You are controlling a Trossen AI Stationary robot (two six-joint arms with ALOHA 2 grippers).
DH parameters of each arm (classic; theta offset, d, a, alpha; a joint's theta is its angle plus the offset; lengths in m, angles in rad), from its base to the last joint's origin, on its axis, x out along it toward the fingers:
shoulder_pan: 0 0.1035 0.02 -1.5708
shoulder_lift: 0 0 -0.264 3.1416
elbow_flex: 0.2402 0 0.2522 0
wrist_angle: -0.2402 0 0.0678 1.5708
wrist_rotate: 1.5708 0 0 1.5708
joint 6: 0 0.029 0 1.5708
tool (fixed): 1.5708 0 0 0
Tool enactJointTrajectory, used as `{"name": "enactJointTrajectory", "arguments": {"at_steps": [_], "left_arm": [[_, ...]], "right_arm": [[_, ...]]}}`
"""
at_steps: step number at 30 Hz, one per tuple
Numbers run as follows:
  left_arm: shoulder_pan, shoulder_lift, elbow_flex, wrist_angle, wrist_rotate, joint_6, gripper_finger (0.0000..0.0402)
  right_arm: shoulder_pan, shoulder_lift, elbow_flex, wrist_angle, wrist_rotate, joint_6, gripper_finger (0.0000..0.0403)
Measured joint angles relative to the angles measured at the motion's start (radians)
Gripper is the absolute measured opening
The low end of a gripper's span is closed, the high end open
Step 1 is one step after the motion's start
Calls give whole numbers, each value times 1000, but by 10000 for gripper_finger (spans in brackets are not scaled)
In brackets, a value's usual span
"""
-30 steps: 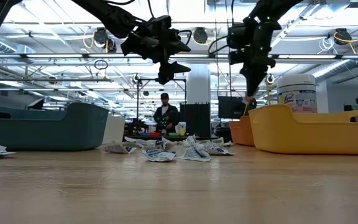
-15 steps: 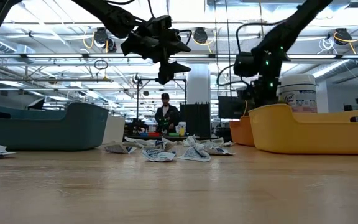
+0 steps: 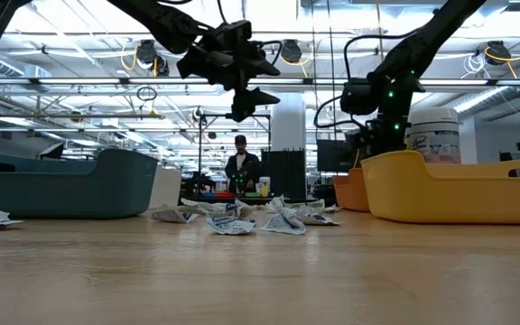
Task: Pick & Place First Aid Supplies
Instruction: Put the antibiotic ointment into the orange bin, then put the bandage into the white bin
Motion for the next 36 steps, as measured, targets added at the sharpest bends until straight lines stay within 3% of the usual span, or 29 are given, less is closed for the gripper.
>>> {"name": "enactJointTrajectory", "arguments": {"at_steps": [7, 11, 14, 23, 26, 31, 36], "left_arm": [[0, 0, 0, 0, -1, 0, 254], [0, 0, 0, 0, -8, 0, 255], [-3, 0, 0, 0, -15, -3, 258], [-9, 0, 0, 0, -15, -23, 259], [-4, 0, 0, 0, -10, -22, 263], [41, -7, 1, -43, 82, 43, 260], [83, -84, 1, -273, -69, 227, 245]], "right_arm": [[-1, -60, 4, -3, -16, -16, 186], [-2, -90, 41, -53, -67, -54, 214], [3, -92, 99, -151, -168, -111, 218], [34, -20, 301, -354, -309, -214, 216], [46, 14, 348, -362, -328, -215, 215], [88, 72, 416, -371, -329, -203, 215], [133, 114, 443, -368, -331, -201, 215]]}}
